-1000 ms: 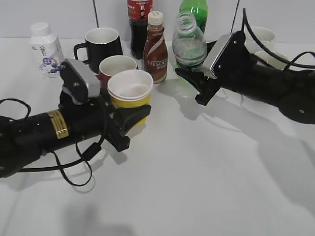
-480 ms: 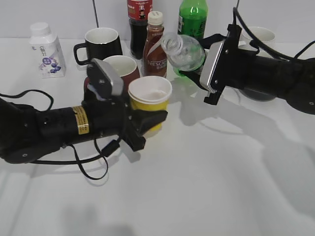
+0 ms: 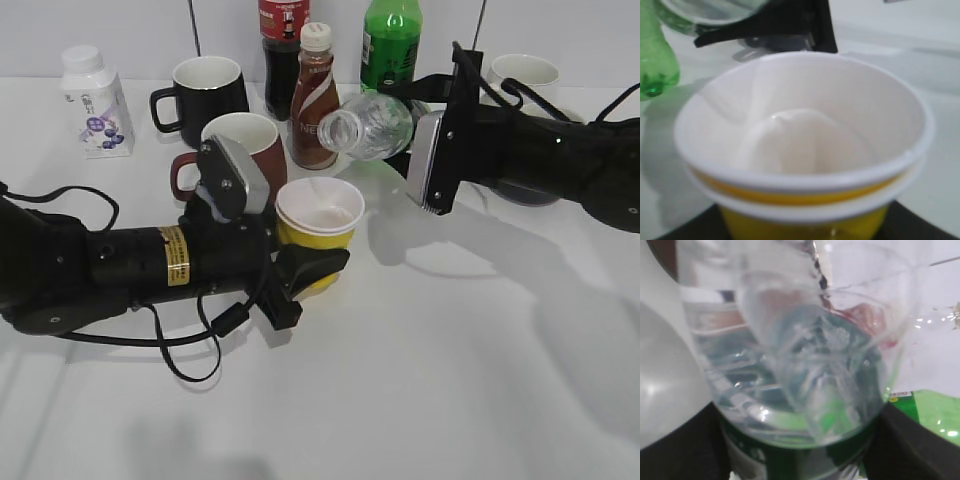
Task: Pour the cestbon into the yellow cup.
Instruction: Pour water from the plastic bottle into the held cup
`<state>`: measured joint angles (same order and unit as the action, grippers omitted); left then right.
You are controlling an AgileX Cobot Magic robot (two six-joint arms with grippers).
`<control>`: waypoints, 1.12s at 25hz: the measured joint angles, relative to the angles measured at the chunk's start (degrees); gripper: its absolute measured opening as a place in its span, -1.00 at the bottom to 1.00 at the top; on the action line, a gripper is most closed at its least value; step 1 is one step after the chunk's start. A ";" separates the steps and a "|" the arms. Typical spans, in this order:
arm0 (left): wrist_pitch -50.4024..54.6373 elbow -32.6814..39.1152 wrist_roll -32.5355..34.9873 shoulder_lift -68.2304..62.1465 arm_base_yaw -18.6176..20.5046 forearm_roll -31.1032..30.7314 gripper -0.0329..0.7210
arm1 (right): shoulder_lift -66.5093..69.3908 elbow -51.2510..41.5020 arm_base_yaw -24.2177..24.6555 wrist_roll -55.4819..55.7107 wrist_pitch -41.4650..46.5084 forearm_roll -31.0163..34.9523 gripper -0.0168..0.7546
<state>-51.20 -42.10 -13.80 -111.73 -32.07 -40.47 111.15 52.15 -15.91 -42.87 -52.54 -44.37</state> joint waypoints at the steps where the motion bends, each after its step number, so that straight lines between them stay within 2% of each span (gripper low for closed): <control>1: 0.00 0.00 0.00 0.00 0.00 -0.39 -0.03 | 0.00 0.00 0.00 -0.81 0.13 0.07 0.30; 28: -1.14 0.00 0.00 0.00 0.00 -0.74 -0.03 | 0.00 0.00 0.00 -15.46 1.90 2.83 0.30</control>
<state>-52.34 -42.10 -13.80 -111.73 -32.07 -41.21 111.15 52.15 -15.91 -58.33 -50.64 -41.53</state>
